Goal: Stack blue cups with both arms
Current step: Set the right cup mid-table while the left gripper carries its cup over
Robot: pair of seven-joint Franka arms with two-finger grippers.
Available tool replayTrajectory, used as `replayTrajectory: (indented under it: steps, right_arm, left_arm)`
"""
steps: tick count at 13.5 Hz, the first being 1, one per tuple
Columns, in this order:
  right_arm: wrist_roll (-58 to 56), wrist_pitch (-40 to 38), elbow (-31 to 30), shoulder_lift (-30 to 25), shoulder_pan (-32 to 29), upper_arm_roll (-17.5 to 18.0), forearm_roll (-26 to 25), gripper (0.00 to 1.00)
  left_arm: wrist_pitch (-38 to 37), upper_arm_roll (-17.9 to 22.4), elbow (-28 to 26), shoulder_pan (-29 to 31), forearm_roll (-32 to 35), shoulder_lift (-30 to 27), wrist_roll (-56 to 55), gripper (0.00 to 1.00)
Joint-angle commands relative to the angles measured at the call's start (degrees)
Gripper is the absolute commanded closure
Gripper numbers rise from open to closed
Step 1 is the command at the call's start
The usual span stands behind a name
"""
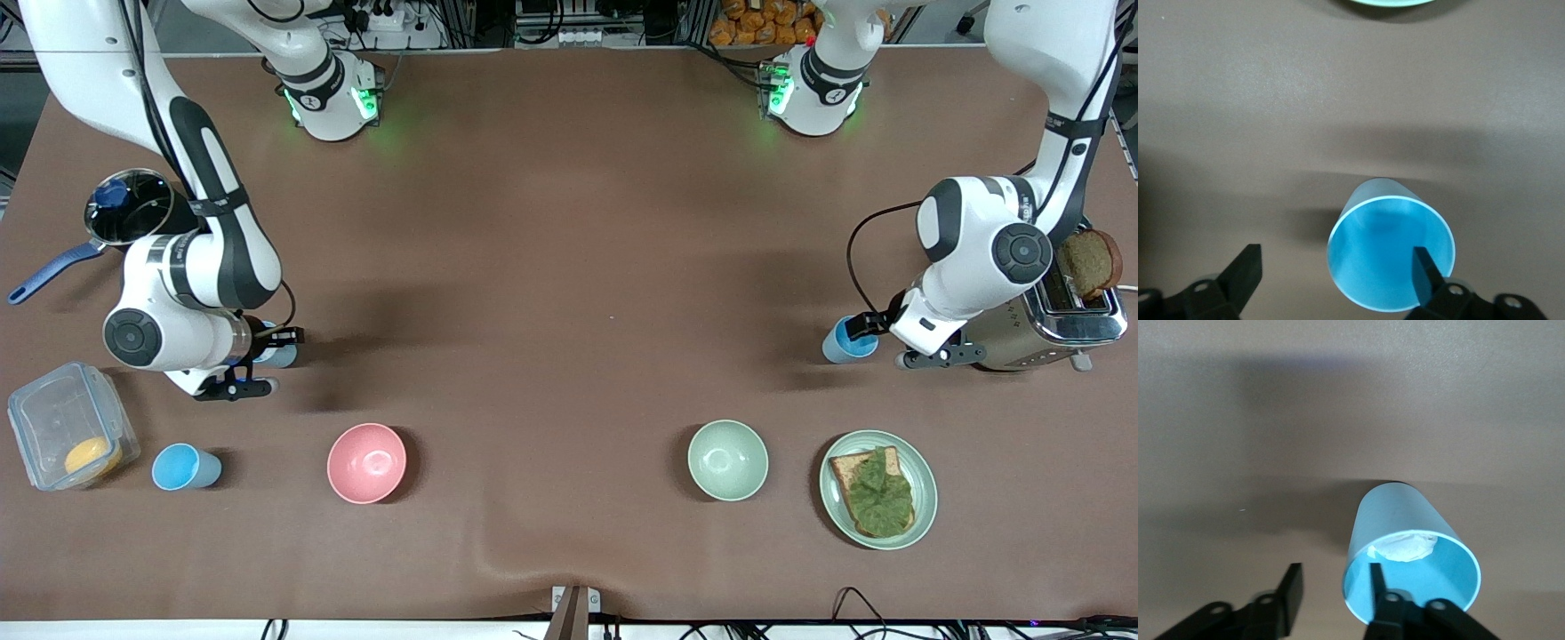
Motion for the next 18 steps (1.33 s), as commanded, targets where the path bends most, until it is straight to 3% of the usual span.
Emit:
replayTrajectory:
  steps: [1,4,6,8,10,14,18]
  right_arm:
    - [-0.73,1.03,-0.10,0.18,0.00,-0.10,0.32,1.00]
    - [-2.30,0.68,1.31,0.45,0.36,-0.10,-0.21,1.00]
    - [-1.88,-0.63,2.71,0.10,1.32,-0.01,0.31,1.00]
    - [-1.43,-4.23,5.43,0.10,3.25,0.08,1.98,1.00]
    - [1.97,-6.69,8.25,0.19,6.58,-0.01,7.33,1.00]
    - [21.54,-5.82,11.94,0.97,17.90,-0.01,10.41,1.00]
    - [38.08,-1.27,17.74,6.50,27.23,-0.01,13.76,1.00]
  left_arm:
    - [1.47,-0.36,-0.25,0.46,-0.30,0.83,1.76,0.32]
    - [2.09,-0.36,-0.34,0.37,-0.39,1.45,1.76,0.59]
    - [2.09,-0.45,-0.25,0.29,-0.39,1.37,1.76,1.00]
    - [2.09,-0.53,0.19,0.37,-0.39,0.76,1.84,1.00]
    - [2.00,-0.53,0.28,0.37,-0.39,-0.30,1.84,1.00]
    - [1.30,-0.71,0.45,0.28,-0.30,-3.98,1.93,1.00]
    - [-0.71,-2.47,1.33,0.28,-0.39,-8.56,2.02,1.00]
